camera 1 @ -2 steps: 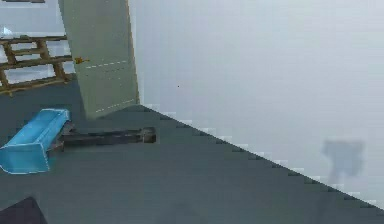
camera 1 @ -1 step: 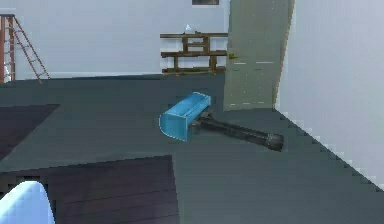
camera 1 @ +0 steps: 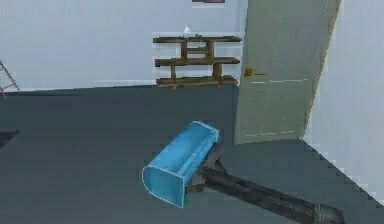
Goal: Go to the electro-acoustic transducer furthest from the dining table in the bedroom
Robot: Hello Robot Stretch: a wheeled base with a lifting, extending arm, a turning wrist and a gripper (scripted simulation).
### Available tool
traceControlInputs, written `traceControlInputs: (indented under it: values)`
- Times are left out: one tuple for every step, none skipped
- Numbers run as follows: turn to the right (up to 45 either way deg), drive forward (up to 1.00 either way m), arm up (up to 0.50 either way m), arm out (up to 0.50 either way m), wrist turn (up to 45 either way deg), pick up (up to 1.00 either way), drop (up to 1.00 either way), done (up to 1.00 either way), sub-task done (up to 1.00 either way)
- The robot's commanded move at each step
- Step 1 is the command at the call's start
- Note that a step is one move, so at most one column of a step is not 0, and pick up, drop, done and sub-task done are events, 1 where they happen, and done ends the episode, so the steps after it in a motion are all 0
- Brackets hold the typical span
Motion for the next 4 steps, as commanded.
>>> traceControlInputs:
  values:
    - [0.0,1.00,0.00,0.00,0.0,0.00,0.00,0.00,0.00]
    - [0.0,1.00,0.00,0.00,0.0,0.00,0.00,0.00,0.00]
    - [0.0,0.40,0.00,0.00,0.0,0.00,0.00,0.00,0.00]
    - [30.0,0.00,0.00,0.00,0.0,0.00,0.00,0.00,0.00]
